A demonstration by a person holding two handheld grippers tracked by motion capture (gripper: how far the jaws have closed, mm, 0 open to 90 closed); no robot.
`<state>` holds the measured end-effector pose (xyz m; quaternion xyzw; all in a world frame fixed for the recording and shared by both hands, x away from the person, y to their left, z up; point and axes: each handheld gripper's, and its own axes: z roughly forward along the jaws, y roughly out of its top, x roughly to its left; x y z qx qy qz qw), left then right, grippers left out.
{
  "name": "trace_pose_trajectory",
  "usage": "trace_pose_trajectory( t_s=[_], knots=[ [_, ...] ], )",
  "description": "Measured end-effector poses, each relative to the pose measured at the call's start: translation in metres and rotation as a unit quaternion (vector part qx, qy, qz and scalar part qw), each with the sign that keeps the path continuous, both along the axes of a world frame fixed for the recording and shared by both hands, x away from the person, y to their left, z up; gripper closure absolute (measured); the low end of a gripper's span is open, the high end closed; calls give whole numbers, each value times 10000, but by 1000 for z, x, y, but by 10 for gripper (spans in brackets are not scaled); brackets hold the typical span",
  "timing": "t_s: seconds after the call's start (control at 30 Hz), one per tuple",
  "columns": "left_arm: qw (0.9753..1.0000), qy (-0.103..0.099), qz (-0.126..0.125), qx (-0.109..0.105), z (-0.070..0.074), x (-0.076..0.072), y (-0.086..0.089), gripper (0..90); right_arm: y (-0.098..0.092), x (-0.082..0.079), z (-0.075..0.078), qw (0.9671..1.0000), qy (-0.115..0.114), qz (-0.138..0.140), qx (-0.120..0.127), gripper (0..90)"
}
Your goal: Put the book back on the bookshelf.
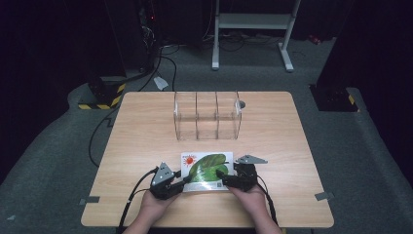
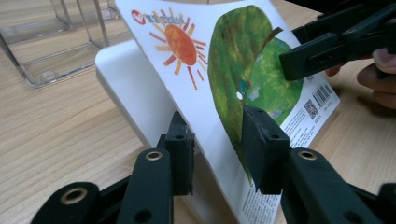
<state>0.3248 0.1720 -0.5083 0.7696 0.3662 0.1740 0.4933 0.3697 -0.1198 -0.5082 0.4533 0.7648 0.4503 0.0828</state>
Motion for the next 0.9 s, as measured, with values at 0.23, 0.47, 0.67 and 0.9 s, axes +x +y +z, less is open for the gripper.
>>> trace_pose_trajectory(
  t_s=[0.23, 0.47, 0.67, 0.9],
  knots=[
    [9998, -3, 191, 45, 2, 3, 2, 659, 0, -6, 7, 9995, -316, -55, 26, 334],
    [9996, -26, 284, 55, 3, 3, 2, 662, 1, -11, 10, 9986, -517, -122, 0, 354],
    [9990, -176, 361, 179, 2, 3, -2, 662, 0, -17, 14, 9968, -775, -166, -54, 382],
    [9986, -261, 356, 284, 1, 2, -5, 677, -3, -21, 17, 9950, -966, -236, -3, 399]
  ],
)
